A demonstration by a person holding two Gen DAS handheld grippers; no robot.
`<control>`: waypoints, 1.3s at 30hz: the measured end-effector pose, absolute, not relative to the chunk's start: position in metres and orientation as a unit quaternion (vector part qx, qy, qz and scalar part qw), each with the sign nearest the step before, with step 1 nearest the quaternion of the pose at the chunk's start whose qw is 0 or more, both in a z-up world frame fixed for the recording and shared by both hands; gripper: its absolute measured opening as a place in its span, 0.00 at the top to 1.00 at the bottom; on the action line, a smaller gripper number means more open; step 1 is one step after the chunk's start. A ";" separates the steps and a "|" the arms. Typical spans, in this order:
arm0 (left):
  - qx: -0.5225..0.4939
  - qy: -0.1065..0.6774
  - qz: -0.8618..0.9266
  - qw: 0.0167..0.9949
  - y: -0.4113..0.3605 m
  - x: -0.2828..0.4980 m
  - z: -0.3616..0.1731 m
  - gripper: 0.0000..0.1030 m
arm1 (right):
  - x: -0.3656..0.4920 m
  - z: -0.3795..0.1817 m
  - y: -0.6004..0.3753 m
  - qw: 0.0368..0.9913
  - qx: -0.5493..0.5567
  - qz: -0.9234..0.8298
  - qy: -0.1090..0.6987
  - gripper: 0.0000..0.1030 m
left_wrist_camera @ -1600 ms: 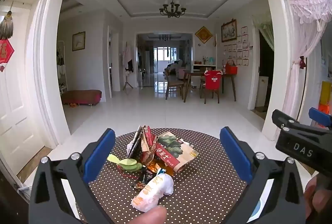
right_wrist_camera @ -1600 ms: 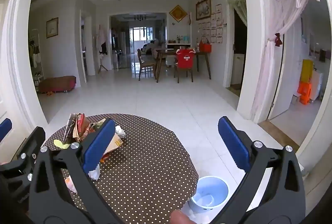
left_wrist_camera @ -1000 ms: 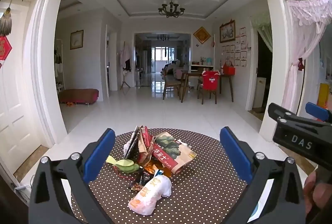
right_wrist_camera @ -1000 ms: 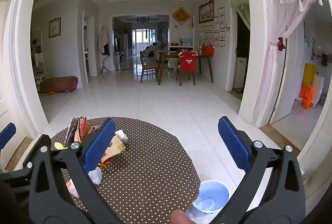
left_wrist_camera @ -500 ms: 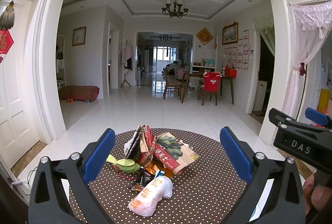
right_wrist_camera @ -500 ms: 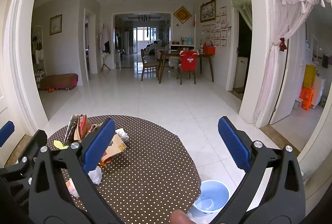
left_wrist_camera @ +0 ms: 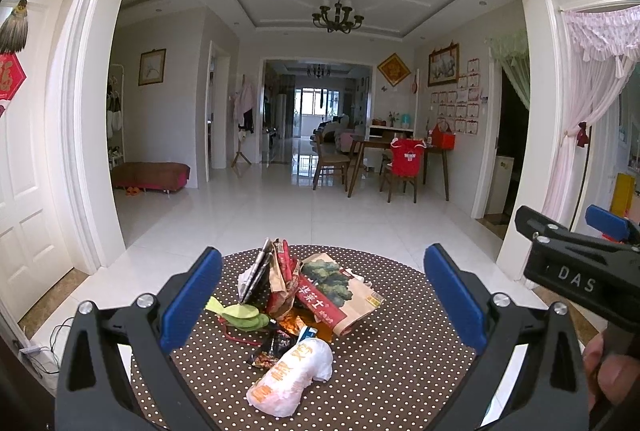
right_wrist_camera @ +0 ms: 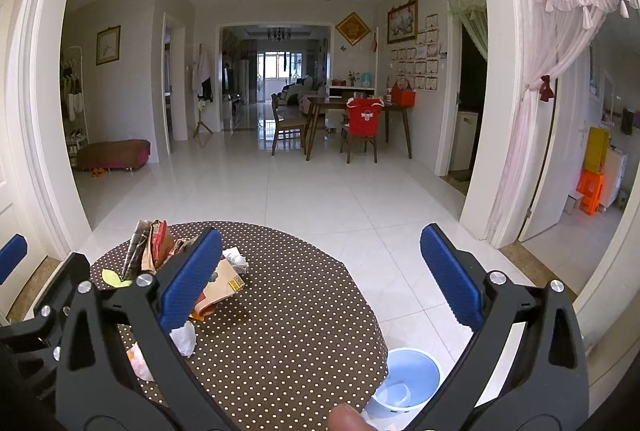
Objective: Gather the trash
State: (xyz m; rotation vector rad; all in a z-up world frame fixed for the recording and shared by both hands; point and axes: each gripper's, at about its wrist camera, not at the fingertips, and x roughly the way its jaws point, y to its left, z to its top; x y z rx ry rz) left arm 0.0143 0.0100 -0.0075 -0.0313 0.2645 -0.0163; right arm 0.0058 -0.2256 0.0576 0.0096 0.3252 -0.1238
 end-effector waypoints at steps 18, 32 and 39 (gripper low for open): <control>-0.019 0.172 0.004 0.985 0.030 0.033 -0.043 0.04 | 0.029 0.036 -0.219 0.980 -0.001 -0.054 0.190 0.06; 0.007 0.278 0.008 0.961 0.063 0.063 -0.131 0.04 | 0.065 -0.031 -0.211 0.960 -0.002 -0.023 0.280 0.06; 0.016 0.340 -0.028 0.940 0.061 0.104 -0.169 0.04 | 0.081 -0.060 -0.205 0.948 -0.002 -0.007 0.317 0.06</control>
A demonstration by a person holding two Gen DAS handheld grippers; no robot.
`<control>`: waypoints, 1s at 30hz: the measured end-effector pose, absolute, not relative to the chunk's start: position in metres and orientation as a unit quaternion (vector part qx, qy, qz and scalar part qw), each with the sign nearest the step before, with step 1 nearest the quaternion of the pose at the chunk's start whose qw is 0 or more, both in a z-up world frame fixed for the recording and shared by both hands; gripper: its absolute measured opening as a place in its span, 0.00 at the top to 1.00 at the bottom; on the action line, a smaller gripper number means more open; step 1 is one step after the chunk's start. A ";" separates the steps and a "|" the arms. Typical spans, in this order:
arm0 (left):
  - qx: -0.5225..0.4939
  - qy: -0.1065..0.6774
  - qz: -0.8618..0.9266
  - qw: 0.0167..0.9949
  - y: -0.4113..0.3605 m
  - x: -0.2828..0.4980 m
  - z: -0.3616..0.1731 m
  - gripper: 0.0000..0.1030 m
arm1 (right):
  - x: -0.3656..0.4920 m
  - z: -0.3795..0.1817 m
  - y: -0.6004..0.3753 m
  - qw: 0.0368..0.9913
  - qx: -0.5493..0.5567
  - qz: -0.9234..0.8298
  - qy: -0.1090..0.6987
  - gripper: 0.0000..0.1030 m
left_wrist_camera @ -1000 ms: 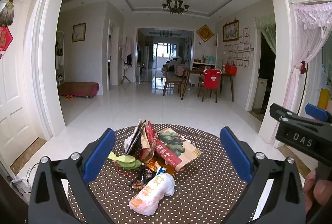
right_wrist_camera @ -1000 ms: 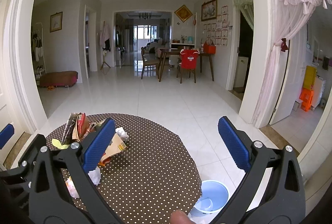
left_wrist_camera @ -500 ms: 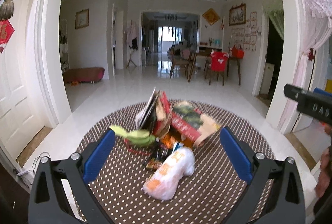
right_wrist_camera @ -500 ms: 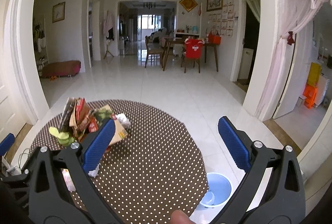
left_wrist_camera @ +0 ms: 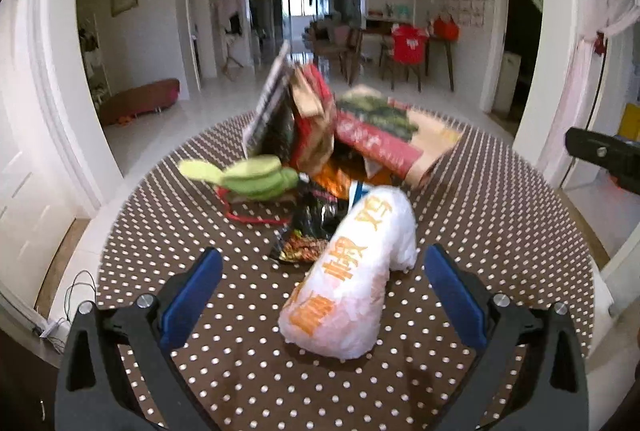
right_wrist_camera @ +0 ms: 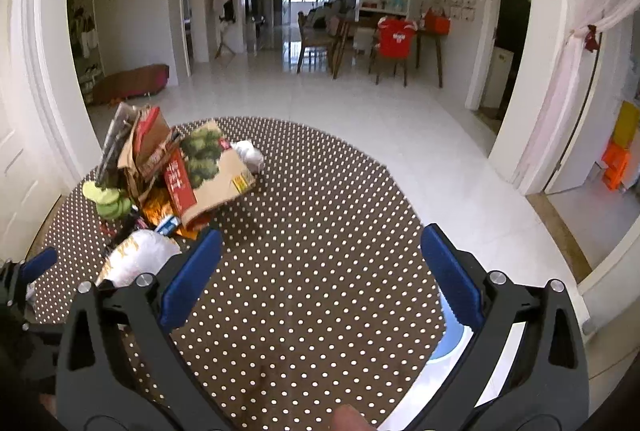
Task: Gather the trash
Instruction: 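Grasp the white snack bag with the left gripper while the right grasps the cardboard box, then carry the white bag with the left gripper while the right drops the box into the blue bucket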
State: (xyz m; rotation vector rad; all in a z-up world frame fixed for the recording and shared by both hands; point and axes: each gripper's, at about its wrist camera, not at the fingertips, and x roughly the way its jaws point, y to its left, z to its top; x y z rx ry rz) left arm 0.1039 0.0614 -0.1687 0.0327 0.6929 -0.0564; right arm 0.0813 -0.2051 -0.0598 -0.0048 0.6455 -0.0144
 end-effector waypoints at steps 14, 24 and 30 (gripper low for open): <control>-0.033 0.379 -0.062 0.923 0.065 0.122 -0.190 0.58 | 0.139 -0.097 -0.167 0.927 0.011 0.095 0.362 0.06; -0.072 0.352 -0.023 0.933 0.089 0.104 -0.175 0.58 | 0.211 -0.125 -0.148 0.881 0.138 0.190 0.411 0.30; -0.075 0.347 -0.013 0.935 0.090 0.104 -0.170 0.58 | 0.203 -0.119 -0.150 0.872 0.171 0.226 0.399 0.82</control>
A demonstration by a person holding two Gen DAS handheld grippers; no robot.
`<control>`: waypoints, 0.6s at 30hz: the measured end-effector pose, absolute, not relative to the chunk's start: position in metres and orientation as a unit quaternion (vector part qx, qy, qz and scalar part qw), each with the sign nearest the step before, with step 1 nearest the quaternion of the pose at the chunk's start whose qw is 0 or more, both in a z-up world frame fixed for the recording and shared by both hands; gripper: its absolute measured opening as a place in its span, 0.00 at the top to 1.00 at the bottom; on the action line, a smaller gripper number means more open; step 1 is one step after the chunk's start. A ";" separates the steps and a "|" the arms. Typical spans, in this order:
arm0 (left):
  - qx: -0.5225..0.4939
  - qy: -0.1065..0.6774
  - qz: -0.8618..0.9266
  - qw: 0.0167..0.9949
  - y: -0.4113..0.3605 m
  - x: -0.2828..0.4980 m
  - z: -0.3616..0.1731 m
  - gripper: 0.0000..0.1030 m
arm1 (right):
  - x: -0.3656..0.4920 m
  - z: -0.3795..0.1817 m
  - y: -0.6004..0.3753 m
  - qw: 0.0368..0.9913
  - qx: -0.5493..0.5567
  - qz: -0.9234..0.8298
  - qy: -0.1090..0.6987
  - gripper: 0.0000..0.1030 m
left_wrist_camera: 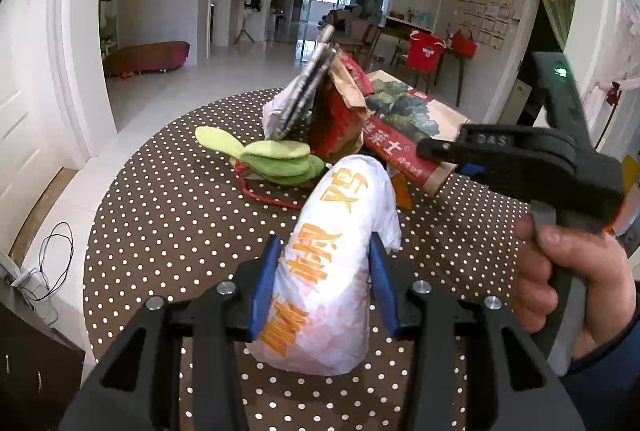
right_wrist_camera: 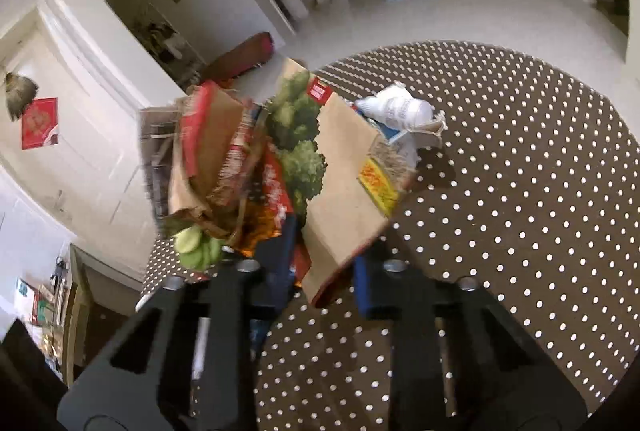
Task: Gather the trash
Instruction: 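Carry the white bag with the left gripper while the right drops the box into the blue bucket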
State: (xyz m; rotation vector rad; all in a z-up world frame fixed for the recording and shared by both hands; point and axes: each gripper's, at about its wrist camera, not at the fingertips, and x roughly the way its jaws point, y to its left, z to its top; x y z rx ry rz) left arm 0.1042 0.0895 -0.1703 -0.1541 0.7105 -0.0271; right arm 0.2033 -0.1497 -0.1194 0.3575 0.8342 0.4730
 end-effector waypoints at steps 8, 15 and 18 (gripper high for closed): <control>-0.071 0.334 -0.018 0.940 0.077 0.101 -0.157 0.58 | 0.152 -0.089 -0.196 0.891 0.186 0.221 0.351 0.91; -0.067 0.317 -0.030 0.946 0.056 0.099 -0.143 0.58 | 0.137 -0.080 -0.235 0.901 0.197 0.210 0.324 0.92; -0.066 0.311 -0.037 0.947 0.048 0.100 -0.136 0.59 | 0.124 -0.074 -0.254 0.905 0.206 0.207 0.309 0.92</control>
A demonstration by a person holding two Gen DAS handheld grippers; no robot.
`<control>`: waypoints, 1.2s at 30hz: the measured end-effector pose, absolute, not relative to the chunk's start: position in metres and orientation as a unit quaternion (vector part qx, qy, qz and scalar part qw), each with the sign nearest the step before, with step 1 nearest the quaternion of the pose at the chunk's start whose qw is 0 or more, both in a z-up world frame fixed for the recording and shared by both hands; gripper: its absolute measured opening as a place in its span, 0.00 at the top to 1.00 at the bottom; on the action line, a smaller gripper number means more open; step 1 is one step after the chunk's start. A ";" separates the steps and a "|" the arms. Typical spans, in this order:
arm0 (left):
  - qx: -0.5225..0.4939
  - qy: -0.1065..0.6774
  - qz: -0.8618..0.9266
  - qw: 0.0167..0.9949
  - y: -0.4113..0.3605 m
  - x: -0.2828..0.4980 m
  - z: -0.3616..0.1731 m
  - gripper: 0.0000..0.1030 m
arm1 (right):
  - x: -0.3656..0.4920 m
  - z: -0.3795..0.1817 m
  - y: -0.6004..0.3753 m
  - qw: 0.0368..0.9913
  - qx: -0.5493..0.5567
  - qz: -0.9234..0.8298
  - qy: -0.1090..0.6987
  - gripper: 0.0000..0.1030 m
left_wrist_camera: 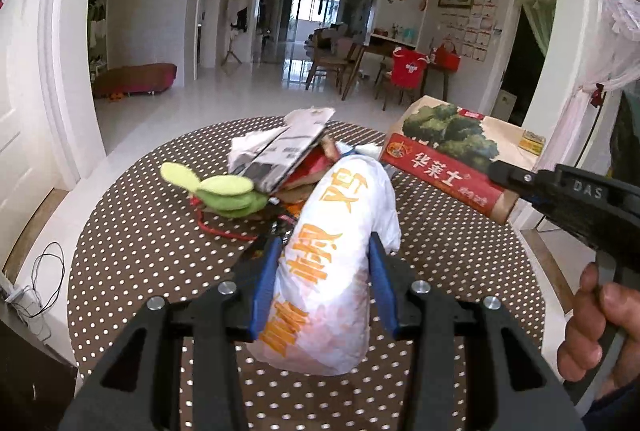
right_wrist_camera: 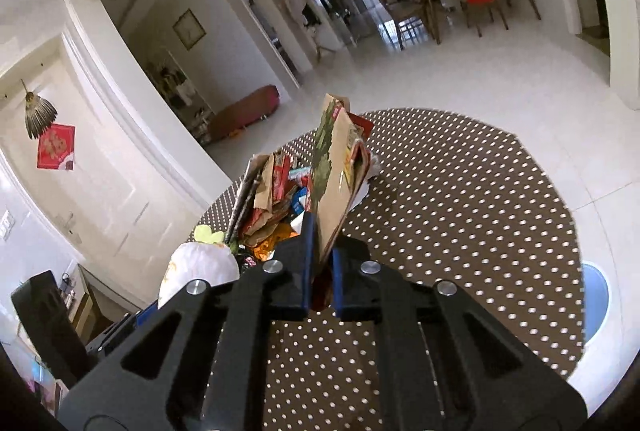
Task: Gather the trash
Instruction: 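Carry the white bag with the left gripper while the right drops the box into the blue bucket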
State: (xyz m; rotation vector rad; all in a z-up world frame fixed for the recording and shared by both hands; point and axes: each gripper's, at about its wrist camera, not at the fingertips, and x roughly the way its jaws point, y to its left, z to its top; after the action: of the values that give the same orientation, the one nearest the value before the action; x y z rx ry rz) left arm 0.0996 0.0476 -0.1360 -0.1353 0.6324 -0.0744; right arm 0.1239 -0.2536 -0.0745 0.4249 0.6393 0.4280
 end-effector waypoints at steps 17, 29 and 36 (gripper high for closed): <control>-0.029 0.305 -0.142 0.941 -0.076 0.129 -0.120 0.60 | 0.076 -0.083 -0.437 0.924 0.237 0.038 0.299 0.92; 0.005 0.339 -0.224 0.914 -0.193 0.160 -0.138 0.60 | 0.104 -0.251 -0.553 0.833 0.306 -0.078 0.455 0.92; 0.025 0.380 -0.255 0.889 -0.258 0.189 -0.163 0.60 | 0.135 -0.346 -0.594 0.778 0.351 -0.087 0.513 0.71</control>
State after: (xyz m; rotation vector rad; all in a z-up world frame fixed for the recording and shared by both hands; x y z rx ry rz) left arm 0.1894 -0.2584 -0.1628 0.0524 0.7897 -0.5295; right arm 0.1352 -0.5943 -0.3456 0.7592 1.1097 -0.1883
